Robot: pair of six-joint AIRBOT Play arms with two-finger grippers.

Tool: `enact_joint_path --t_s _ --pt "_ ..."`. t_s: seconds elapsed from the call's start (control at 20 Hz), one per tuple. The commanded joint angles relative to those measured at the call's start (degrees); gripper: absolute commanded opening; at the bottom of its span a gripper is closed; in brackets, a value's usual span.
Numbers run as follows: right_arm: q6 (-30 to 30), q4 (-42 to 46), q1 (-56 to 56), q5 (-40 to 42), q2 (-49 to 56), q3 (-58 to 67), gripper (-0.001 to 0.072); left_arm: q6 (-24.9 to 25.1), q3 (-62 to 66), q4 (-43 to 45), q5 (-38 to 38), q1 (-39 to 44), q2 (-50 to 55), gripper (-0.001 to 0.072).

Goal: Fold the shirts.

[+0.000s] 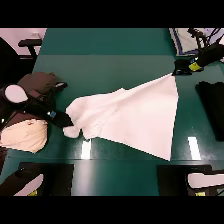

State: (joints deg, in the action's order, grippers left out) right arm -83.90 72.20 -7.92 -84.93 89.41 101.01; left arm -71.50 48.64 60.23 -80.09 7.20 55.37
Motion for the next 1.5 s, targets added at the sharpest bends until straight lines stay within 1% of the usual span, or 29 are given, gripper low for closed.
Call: enact_joint_path --t_s 0.0,0.1,0.15,0.25,0.3,0.35,0.45,0.55,0.65,0.7,0.8,0.95,1.05,1.2,1.25,1.3,1.35,1.45 --pt "0.0 -0.1 0.0 -0.6 -1.5 0.0 0.0014 -2.4 -3.1 -3.2 0.9 0.4 -4.8 0.0631" --pt "0.0 -0.3 0.0 -0.8 -1.5 0.0 0.0014 -3.1 -0.5 -0.9 7.5 0.4 -4.7 0.0625" --pt "0.0 -0.3 0.0 -0.8 -1.4 0.0 0.0014 -4.1 1.2 2.4 11.6 0.4 -4.4 0.0625" --pt "0.0 -0.7 0.0 -1.1 -1.4 0.0 0.0014 -8.9 4.8 11.1 19.1 0.2 -2.2 0.0625" --pt "0.0 -0.7 0.0 -1.4 -1.4 0.0 0.0014 -11.3 6.5 14.2 21.3 0.0 0.4 0.0624" --pt "0.0 -0.6 -0.2 -1.7 -1.4 0.0 0.0014 -11.6 7.9 13.6 22.7 -1.1 3.7 0.0624" --pt "0.0 -0.6 -0.2 -2.6 -1.4 0.0 0.0014 -10.9 10.8 7.5 23.7 -4.9 12.3 0.0624" --pt "0.0 -0.6 -0.2 -2.7 -1.4 0.0 0.0014 -6.0 13.4 -1.6 23.6 -8.1 20.5 0.0624" --pt "0.0 -0.6 -0.2 -2.6 -1.4 -0.1 0.0014 -2.1 15.2 -6.8 21.4 -8.3 27.5 0.0624" --pt "0.0 -0.6 -0.2 -2.5 -1.4 -0.1 0.0014 -1.2 15.5 -7.6 20.9 -7.7 30.0 0.0624" --pt "0.0 -0.6 -0.2 -2.6 -1.4 -0.1 0.0014 -0.9 15.6 -7.9 22.3 -6.2 33.0 0.0624" --pt "0.0 -0.6 -0.2 -2.4 -1.4 -0.1 0.0014 -0.9 16.6 -8.3 25.3 -5.1 33.3 0.0621" --pt "0.0 -0.6 -0.2 -2.4 -1.4 0.0 0.0014 -0.4 17.7 -8.5 25.2 -5.1 33.3 0.0365" --pt "-0.1 -0.7 -0.2 -2.5 -1.4 -0.1 0.0014 0.0 17.6 -8.1 24.0 -4.1 33.6 0.0369" --pt "0.0 -0.6 -0.3 -2.6 -1.4 0.0 0.0014 0.0 17.6 -8.0 23.9 -3.7 33.6 0.0344" --pt "0.0 -0.7 -0.3 -2.6 -1.4 0.0 0.0014 0.0 17.7 -8.7 24.0 -3.7 33.6 0.0124" --pt "0.0 -0.6 -0.3 -2.7 -1.4 0.0 0.0014 -0.1 17.7 -9.4 24.2 -3.9 33.5 0.0029" --pt "0.0 -0.6 -0.3 -2.6 -2.2 0.0 0.0014 -0.1 20.5 -9.3 22.1 -4.4 33.2 0.0027"
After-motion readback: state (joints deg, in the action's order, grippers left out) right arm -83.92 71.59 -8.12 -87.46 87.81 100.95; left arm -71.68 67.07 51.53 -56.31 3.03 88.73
